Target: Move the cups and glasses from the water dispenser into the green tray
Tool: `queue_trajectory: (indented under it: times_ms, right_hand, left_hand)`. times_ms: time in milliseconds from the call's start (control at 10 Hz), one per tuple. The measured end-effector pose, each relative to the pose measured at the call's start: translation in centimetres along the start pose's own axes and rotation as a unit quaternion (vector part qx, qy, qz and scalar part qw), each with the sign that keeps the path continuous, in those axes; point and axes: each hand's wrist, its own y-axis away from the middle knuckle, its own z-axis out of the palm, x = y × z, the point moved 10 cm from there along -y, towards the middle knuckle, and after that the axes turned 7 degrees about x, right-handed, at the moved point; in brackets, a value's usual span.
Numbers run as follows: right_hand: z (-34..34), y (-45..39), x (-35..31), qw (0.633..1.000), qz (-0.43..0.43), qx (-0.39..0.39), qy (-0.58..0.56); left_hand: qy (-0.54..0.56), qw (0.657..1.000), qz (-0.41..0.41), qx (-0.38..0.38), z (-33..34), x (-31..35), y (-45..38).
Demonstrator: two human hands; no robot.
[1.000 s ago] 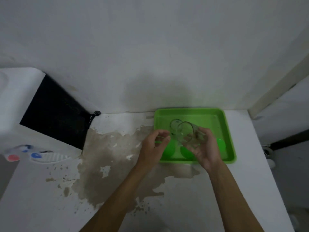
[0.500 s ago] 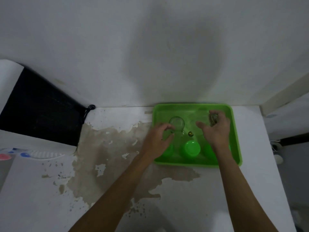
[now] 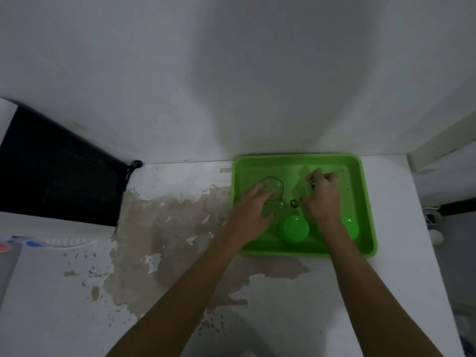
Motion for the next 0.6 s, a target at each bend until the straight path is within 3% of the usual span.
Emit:
queue_trajectory:
  times_ms: [400,600]
  right_hand:
    - [-0.1,0.8,-0.9,0.996,-0.024,-0.022,0.086]
    - [-3.5,1.9,-4.2,0.993,-0.056,0.037,0.100]
  left_hand:
    - [-0.004,0.999,-0.002,-0.035,0.0,0.3,0.6]
    - [0.050,0.999,-0.002,0.007,-2.3,0.4,1.3]
